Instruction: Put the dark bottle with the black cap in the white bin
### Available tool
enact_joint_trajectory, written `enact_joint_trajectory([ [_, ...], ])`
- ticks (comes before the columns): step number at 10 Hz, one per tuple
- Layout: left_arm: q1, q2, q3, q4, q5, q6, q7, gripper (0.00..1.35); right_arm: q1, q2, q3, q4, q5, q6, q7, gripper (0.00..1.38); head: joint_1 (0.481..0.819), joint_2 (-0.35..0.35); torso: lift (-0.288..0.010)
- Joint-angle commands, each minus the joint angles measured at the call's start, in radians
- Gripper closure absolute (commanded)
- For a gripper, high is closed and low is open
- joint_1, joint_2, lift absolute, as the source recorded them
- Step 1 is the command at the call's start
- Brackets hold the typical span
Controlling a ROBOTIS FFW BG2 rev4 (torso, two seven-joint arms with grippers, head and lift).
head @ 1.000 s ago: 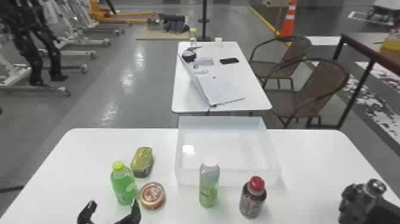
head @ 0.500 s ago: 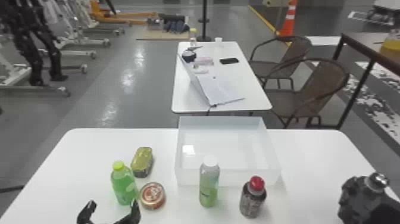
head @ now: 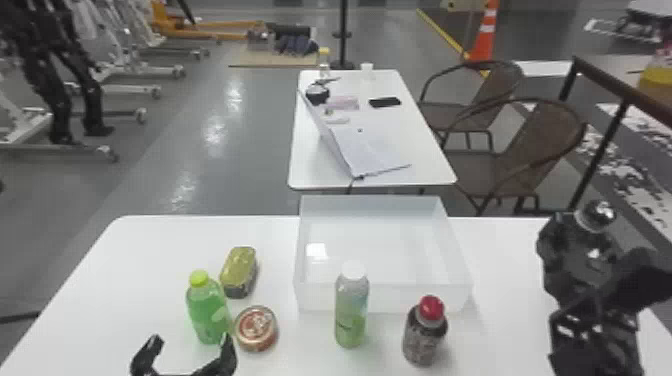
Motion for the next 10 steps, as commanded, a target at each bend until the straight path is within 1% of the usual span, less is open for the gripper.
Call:
enact_joint_trajectory([
  [1, -0.004, -0.004, -0.003, 0.003, 0.002, 0.0, 0.0, 0.1, -0.043, 0.031, 0.0, -0.049, -0.039, 0.12, 0.074, 0.88, 0.549, 0.0, -0.1],
  [3, -0.005, -0.004, -0.005, 0.006, 0.002, 0.0, 0.0, 0.1, -0.09, 0.034, 0.0, -0.098, -0.11, 0.342, 0.168, 0.89, 0.549, 0.0, -0.1],
  [6, -0.008, -0.004, -0.006, 0.01, 0.003, 0.002, 0.0, 0.1, -0.149, 0.034, 0.0, -0.069, -0.176, 0.532, 0.252, 0.89, 0.549, 0.0, -0.1],
  [8, -0.008, -0.004, -0.008, 0.013, 0.005, 0.002, 0.0, 0.1, -0.185, 0.034, 0.0, 0.021, -0.235, 0.592, 0.332, 0.89, 0.549, 0.0, -0.1],
  [9, -0.008, -0.004, -0.009, 0.015, 0.006, 0.002, 0.0, 0.1, -0.192, 0.038, 0.001, 0.067, -0.262, 0.594, 0.363, 0.89, 0.549, 0.0, -0.1],
  [10, -0.008, -0.004, -0.009, 0.015, 0.008, 0.0, 0.0, 0.1, -0.195, 0.048, 0.001, 0.101, -0.265, 0.592, 0.389, 0.89, 0.549, 0.0, -0.1],
])
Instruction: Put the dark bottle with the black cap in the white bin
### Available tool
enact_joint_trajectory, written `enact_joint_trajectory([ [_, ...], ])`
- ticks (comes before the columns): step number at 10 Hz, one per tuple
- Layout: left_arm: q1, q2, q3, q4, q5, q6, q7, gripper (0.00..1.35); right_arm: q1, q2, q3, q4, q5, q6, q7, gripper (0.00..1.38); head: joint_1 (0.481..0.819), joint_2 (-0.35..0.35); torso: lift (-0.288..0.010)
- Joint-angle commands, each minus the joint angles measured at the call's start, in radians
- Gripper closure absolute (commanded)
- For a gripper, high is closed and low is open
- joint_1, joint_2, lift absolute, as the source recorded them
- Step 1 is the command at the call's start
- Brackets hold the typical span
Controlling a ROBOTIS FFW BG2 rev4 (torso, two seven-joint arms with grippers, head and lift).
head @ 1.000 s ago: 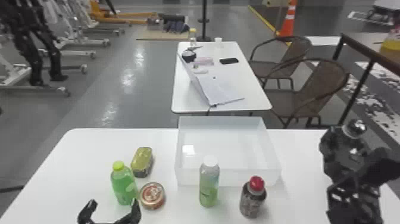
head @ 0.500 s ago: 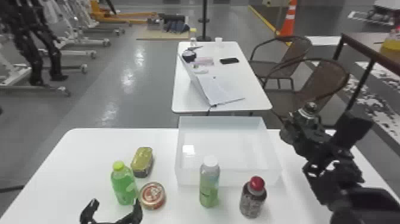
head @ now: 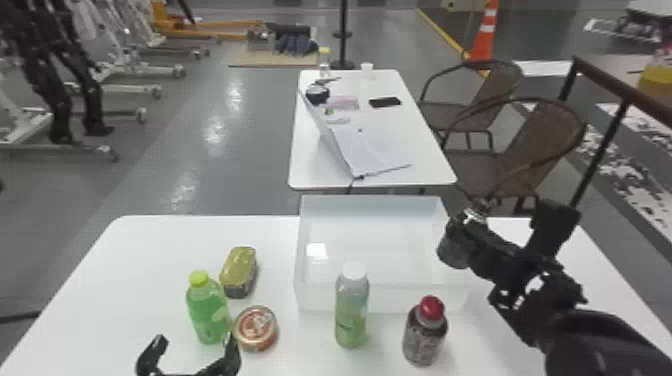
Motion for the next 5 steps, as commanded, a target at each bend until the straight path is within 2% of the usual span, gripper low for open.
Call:
enact_joint_trajectory([
  [1, 0.0, -0.004, 0.0, 0.002, 0.002, 0.0, 0.0, 0.1, -0.008, 0.016, 0.0, 0.063, -0.004, 0.0, 0.032, 0.89, 0.549, 0.0, -0.1],
  [3, -0.001, -0.004, 0.0, 0.003, 0.002, -0.003, 0.0, 0.1, -0.019, 0.031, 0.005, 0.117, 0.009, -0.001, 0.067, 0.89, 0.549, 0.0, -0.1],
  [4, -0.001, -0.004, 0.0, 0.003, 0.002, -0.003, 0.0, 0.1, -0.026, 0.039, 0.011, 0.154, 0.013, -0.041, 0.095, 0.79, 0.549, 0.0, -0.1],
  [5, -0.003, -0.004, 0.0, 0.003, 0.002, -0.003, 0.0, 0.1, -0.036, 0.045, 0.014, 0.188, 0.006, -0.078, 0.122, 0.49, 0.549, 0.0, -0.1],
])
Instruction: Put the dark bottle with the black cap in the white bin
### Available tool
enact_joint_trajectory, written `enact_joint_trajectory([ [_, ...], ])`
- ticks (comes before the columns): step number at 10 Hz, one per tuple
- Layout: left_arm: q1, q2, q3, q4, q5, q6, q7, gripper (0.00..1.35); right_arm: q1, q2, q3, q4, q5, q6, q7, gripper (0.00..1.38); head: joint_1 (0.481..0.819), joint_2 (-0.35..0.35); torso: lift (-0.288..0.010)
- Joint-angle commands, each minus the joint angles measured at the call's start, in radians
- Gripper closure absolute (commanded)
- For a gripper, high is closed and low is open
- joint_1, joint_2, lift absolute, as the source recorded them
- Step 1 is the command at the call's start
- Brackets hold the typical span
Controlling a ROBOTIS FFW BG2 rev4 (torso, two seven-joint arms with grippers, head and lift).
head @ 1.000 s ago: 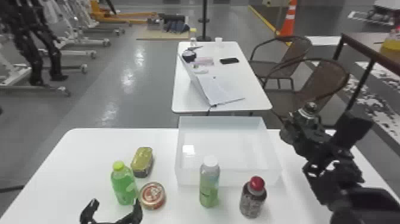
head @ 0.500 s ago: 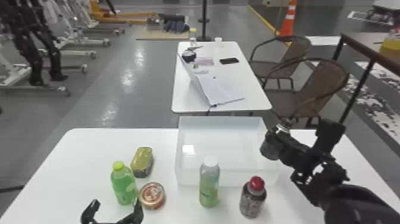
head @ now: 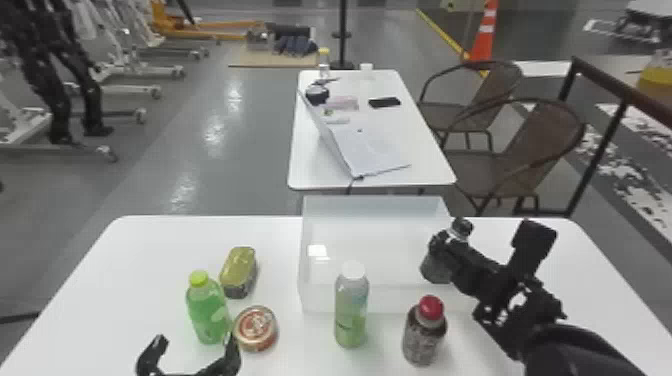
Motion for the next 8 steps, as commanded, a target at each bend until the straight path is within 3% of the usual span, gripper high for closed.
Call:
enact_joint_trajectory([
  [1, -0.001, -0.004, 0.0, 0.001, 0.0, -0.001, 0.0, 0.1, -0.007, 0.007, 0.004, 0.024, 0.003, -0.033, 0.009, 0.2, 0.549, 0.0, -0.1],
  [2, -0.001, -0.004, 0.0, 0.001, 0.0, -0.003, 0.0, 0.1, -0.004, 0.007, 0.005, 0.015, 0.007, -0.046, 0.011, 0.07, 0.549, 0.0, -0.1],
  [4, -0.001, -0.004, 0.002, 0.001, -0.002, -0.006, 0.0, 0.1, 0.016, 0.006, 0.005, -0.062, 0.075, -0.082, 0.009, 0.12, 0.549, 0.0, -0.1],
  [6, -0.001, -0.004, 0.0, 0.001, -0.003, -0.008, 0.0, 0.1, 0.052, 0.0, 0.005, -0.238, 0.164, -0.143, -0.018, 0.12, 0.549, 0.0, -0.1],
  [8, -0.003, -0.004, 0.0, 0.001, -0.006, -0.008, 0.0, 0.1, 0.118, -0.02, 0.005, -0.421, 0.234, -0.155, -0.138, 0.13, 0.549, 0.0, -0.1],
])
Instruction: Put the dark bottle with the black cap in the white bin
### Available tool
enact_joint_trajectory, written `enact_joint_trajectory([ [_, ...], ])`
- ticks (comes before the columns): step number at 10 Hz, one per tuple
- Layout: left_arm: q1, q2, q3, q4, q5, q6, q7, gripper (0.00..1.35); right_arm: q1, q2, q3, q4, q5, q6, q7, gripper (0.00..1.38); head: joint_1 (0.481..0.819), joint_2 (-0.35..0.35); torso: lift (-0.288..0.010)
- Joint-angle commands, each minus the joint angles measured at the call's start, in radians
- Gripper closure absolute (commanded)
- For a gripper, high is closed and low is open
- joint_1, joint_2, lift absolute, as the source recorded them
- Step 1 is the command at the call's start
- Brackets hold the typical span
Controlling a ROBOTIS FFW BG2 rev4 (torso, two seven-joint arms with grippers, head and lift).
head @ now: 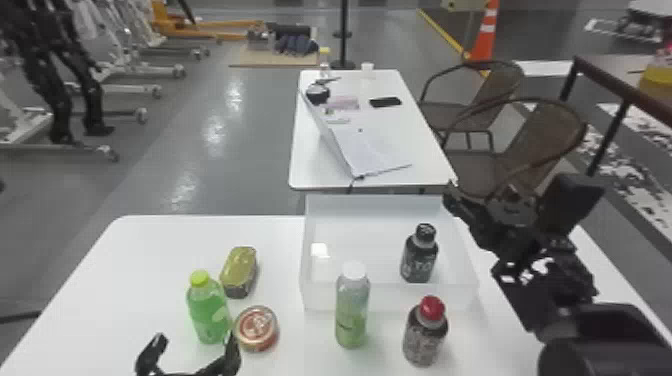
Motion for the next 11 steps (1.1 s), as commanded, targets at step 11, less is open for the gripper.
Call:
enact_joint_trajectory([
  [11, 0.001, -0.004, 0.011, 0.0, -0.012, -0.017, 0.006, 0.1, 0.586, -0.045, 0.0, -0.168, 0.204, -0.28, -0.159, 0.13, 0.549, 0.0, -0.1],
])
